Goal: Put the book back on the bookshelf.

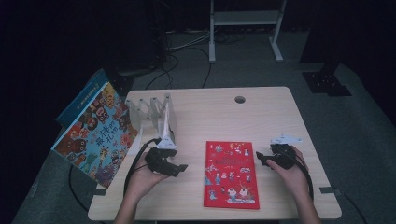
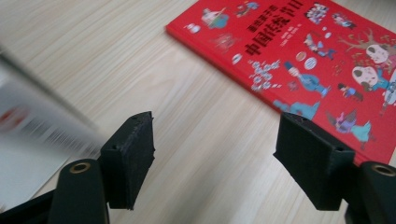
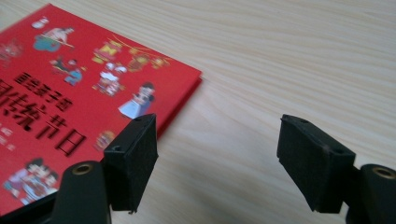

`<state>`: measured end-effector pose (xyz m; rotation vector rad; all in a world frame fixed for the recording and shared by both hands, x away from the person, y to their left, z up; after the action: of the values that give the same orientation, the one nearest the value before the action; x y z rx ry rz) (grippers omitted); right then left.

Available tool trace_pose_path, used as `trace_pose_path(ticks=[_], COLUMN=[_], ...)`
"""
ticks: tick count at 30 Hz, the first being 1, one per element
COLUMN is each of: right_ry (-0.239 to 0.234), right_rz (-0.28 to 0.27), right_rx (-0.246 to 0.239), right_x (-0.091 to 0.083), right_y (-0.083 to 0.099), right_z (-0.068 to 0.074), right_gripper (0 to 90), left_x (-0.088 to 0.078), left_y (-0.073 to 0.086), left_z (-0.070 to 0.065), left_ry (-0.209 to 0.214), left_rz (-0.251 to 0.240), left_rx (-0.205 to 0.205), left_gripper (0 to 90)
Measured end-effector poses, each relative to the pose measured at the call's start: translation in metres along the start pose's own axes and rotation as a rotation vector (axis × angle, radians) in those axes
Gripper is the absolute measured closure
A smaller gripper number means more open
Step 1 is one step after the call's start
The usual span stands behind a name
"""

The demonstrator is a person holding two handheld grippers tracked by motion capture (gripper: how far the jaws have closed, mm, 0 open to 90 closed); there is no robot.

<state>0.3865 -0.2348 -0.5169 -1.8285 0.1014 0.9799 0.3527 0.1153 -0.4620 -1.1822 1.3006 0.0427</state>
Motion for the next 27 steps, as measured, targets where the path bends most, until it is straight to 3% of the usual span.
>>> trace_pose_path(ticks=[6,15,20,24,27], right_ry=[-0.031,-0.081,-0.132,-0.132,-0.159], right_rz=[0.020,0.055,0.050,0.059,0.040], right_rx=[-0.030,-0.046,-0.010,0.006,0.029], right_x=[0.012,0.027,0.035,0.039,0.045], right_y=[-0.009,-0.018,-0.021,-0.023,-0.025], right_z=[0.012,0.029,0.039,0.040,0.041], right_gripper=[28.2,26.7,24.3,19.5,18.9], left_x=[0.016,0.037,0.050,0.056,0.062], left_y=[-0.016,-0.040,-0.049,-0.052,-0.055], left_z=[-0.015,-0.020,-0.023,-0.022,-0.021], left_ry=[0.037,0.082,0.096,0.099,0.091], left_rz=[0.008,0.000,0.004,0.015,0.013], left_rx=[0.048,0.079,0.087,0.092,0.093], left_gripper=[22.0,16.5,15.7,15.3,14.6])
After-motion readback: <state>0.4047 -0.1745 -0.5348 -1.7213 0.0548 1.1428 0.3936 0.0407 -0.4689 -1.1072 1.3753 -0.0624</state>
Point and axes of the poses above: each handheld gripper's, and its own axes: x roughly forward along the jaws, y roughly out of its underside, z roughly to its left, the point moved 6 cm from there along x, roughly forward along the jaws, and after that the axes turned 14 degrees about -x, right-handed, at the moved point
